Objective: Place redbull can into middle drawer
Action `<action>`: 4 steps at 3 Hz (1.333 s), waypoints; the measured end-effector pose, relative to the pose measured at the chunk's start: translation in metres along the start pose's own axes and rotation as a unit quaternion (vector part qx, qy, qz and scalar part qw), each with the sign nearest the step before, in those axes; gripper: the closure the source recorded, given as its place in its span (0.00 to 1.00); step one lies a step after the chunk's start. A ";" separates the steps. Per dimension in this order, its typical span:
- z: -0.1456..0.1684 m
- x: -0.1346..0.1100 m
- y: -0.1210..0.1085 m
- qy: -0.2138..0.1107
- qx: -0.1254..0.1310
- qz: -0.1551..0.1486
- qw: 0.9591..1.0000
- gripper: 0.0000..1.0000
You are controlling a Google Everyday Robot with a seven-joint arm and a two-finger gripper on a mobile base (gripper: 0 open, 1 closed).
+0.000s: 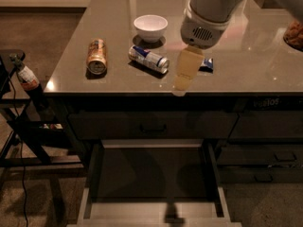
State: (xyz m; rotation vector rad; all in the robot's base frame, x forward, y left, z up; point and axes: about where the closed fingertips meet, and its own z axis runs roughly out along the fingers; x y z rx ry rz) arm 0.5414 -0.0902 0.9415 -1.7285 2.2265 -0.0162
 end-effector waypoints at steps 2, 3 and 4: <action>0.000 -0.002 0.001 -0.002 0.002 -0.002 1.000 0.00; 0.014 -0.023 -0.025 -0.030 0.007 0.040 0.999 0.00; 0.025 -0.044 -0.053 -0.045 0.008 0.072 0.996 0.00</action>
Offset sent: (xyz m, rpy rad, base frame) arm 0.0800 0.0371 -0.0066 0.1878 -0.0222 -0.1762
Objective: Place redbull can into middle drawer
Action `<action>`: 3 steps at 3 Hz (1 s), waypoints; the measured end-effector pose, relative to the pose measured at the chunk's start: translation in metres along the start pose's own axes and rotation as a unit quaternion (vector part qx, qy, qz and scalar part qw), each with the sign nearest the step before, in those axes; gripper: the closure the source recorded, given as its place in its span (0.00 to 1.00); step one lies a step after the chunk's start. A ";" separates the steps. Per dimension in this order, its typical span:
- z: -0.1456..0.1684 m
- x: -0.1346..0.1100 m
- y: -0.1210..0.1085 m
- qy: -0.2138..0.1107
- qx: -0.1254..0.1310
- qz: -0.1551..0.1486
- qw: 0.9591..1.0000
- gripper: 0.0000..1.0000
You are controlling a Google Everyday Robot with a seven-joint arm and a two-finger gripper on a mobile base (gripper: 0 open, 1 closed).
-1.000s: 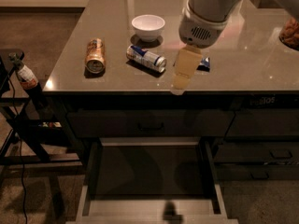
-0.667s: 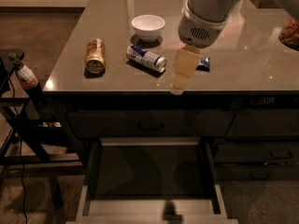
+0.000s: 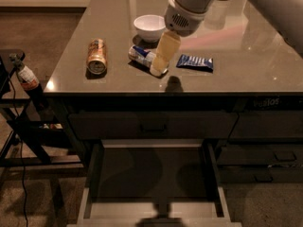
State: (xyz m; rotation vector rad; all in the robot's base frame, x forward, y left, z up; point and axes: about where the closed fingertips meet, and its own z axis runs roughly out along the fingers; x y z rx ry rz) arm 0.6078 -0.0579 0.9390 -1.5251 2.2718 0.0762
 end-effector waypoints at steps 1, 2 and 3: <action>0.017 -0.020 -0.019 -0.006 -0.007 0.023 1.000 0.00; 0.017 -0.022 -0.021 -0.009 -0.006 0.023 1.000 0.00; 0.033 -0.032 -0.021 -0.022 -0.015 0.018 0.999 0.00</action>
Offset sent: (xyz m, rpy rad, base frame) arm 0.0246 0.0121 -0.0039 0.0244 0.0165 -0.0304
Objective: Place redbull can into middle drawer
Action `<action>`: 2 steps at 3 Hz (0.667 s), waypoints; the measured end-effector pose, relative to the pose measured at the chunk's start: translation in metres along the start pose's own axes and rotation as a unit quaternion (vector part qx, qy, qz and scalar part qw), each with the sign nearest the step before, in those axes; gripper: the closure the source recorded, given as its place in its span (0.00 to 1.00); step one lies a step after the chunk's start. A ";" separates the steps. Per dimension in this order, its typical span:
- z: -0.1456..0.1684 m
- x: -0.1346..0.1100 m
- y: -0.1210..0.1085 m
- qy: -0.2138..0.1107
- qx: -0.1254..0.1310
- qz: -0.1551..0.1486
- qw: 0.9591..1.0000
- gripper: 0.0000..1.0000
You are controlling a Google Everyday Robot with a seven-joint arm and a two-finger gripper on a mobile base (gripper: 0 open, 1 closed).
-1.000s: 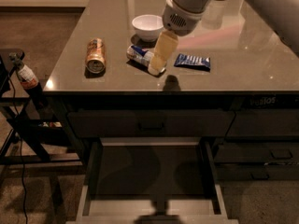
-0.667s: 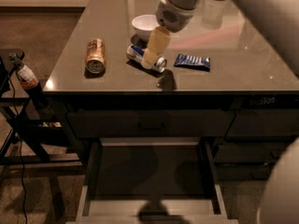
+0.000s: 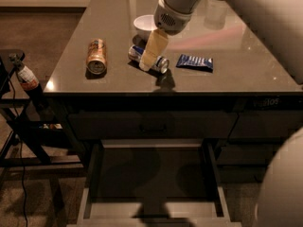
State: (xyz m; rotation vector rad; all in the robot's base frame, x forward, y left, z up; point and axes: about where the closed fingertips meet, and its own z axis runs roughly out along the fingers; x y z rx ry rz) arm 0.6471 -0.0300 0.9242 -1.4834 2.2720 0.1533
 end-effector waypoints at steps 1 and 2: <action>0.021 -0.013 -0.012 -0.002 -0.001 0.013 1.000 0.00; 0.039 -0.023 -0.025 0.004 0.003 0.021 1.000 0.00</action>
Offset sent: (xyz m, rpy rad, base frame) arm 0.0656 0.0285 -0.0299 -0.0101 0.0110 -0.0692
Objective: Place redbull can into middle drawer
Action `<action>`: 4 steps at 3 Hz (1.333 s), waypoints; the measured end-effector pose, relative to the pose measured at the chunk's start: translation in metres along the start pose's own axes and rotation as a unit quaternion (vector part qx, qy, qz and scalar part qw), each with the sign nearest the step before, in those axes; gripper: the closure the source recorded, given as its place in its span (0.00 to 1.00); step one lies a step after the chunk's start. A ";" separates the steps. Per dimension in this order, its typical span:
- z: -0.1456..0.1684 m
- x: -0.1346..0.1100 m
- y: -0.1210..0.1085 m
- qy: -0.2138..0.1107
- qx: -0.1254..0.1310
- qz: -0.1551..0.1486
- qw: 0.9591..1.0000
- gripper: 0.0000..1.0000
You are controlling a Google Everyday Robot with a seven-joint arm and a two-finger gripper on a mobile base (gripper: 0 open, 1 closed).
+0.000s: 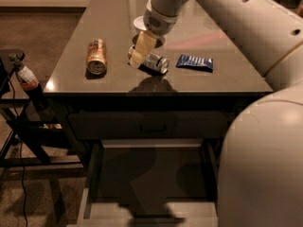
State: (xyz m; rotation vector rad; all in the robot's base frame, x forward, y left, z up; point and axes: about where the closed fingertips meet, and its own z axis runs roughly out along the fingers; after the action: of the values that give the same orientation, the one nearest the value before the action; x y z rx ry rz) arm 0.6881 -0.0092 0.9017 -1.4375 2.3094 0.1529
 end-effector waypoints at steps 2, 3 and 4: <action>0.037 0.010 -0.023 0.011 0.006 0.030 0.999 0.00; 0.048 0.022 -0.028 0.015 0.003 0.043 0.999 0.00; 0.055 0.039 -0.031 0.021 0.002 0.060 0.998 0.00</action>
Offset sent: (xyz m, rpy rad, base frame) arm 0.0393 -0.0200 -0.0479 -0.0064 0.0189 -0.1057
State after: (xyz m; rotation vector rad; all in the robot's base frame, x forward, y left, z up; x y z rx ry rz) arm 0.7161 -0.0388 0.8404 -1.3127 2.4280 0.1536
